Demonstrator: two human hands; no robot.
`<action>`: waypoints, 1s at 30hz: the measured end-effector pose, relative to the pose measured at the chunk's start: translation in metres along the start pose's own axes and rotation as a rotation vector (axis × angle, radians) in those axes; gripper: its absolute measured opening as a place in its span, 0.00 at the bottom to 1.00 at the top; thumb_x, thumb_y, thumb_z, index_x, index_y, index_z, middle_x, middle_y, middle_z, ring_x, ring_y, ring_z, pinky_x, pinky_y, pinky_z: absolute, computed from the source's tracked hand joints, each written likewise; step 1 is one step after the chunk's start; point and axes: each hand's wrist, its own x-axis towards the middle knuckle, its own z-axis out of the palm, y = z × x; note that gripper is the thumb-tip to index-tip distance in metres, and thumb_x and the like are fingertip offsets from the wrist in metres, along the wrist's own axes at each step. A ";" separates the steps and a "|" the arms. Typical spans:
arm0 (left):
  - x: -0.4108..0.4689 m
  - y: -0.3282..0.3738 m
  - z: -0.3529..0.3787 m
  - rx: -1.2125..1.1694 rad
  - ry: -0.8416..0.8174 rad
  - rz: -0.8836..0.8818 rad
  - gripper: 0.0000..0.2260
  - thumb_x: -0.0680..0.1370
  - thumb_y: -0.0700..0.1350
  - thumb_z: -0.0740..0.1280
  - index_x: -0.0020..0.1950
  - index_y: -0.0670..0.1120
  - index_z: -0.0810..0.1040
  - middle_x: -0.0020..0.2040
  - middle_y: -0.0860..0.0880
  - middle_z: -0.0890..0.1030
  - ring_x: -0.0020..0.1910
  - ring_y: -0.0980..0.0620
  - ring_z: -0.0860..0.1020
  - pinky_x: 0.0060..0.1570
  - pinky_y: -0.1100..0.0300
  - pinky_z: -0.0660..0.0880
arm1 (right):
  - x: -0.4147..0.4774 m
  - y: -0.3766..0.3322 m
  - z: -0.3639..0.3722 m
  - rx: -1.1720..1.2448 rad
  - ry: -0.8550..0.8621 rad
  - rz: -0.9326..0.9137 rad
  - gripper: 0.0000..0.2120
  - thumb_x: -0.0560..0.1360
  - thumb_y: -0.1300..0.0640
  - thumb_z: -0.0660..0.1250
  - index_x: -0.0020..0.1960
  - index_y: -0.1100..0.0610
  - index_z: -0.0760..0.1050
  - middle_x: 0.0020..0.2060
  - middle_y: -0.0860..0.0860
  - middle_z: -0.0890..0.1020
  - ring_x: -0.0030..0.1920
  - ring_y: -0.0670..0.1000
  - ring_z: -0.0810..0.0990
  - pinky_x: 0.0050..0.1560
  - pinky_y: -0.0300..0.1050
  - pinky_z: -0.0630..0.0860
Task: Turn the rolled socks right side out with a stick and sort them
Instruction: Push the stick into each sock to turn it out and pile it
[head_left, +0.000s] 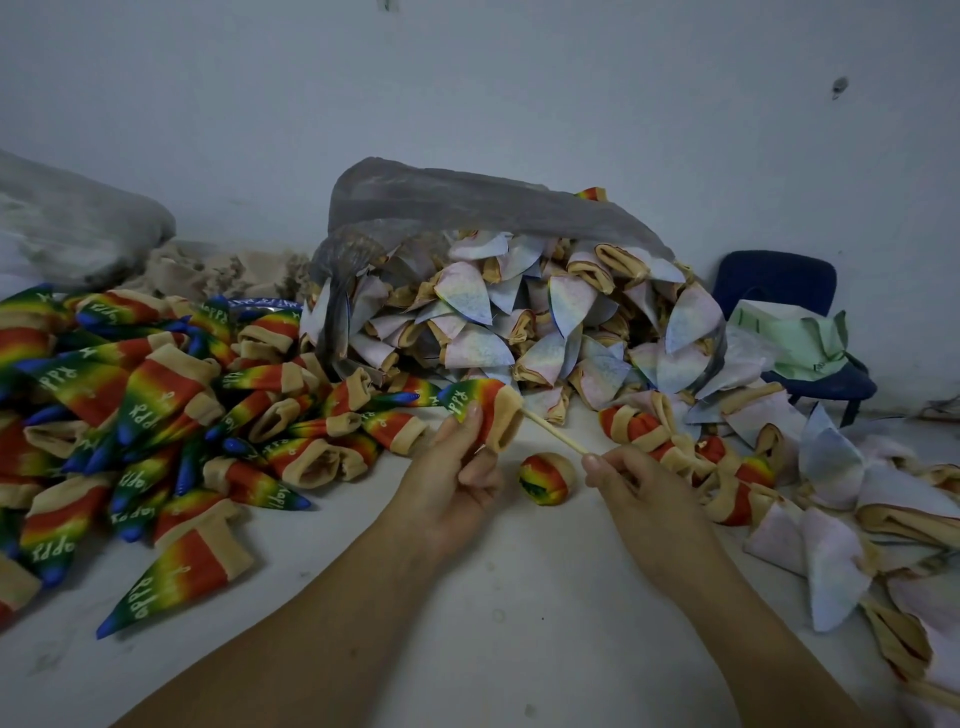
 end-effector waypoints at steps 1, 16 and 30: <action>0.000 -0.001 0.002 0.004 0.010 -0.006 0.08 0.78 0.45 0.66 0.51 0.42 0.79 0.39 0.48 0.81 0.23 0.59 0.73 0.24 0.66 0.71 | 0.000 -0.001 0.002 0.020 0.004 0.012 0.14 0.77 0.42 0.58 0.42 0.50 0.75 0.28 0.47 0.72 0.29 0.43 0.69 0.31 0.42 0.64; 0.007 -0.006 0.001 0.213 0.122 0.135 0.15 0.68 0.51 0.74 0.51 0.45 0.85 0.43 0.48 0.85 0.32 0.58 0.79 0.31 0.67 0.76 | 0.003 0.003 -0.006 -0.202 0.018 -0.098 0.09 0.78 0.45 0.60 0.45 0.46 0.76 0.38 0.41 0.75 0.38 0.39 0.72 0.34 0.36 0.63; 0.002 -0.019 0.003 0.746 0.087 0.164 0.10 0.79 0.54 0.68 0.47 0.52 0.86 0.45 0.45 0.87 0.50 0.47 0.84 0.62 0.50 0.76 | -0.008 -0.006 0.013 -0.315 0.070 -0.056 0.14 0.80 0.43 0.50 0.51 0.43 0.73 0.37 0.41 0.73 0.39 0.45 0.72 0.34 0.43 0.65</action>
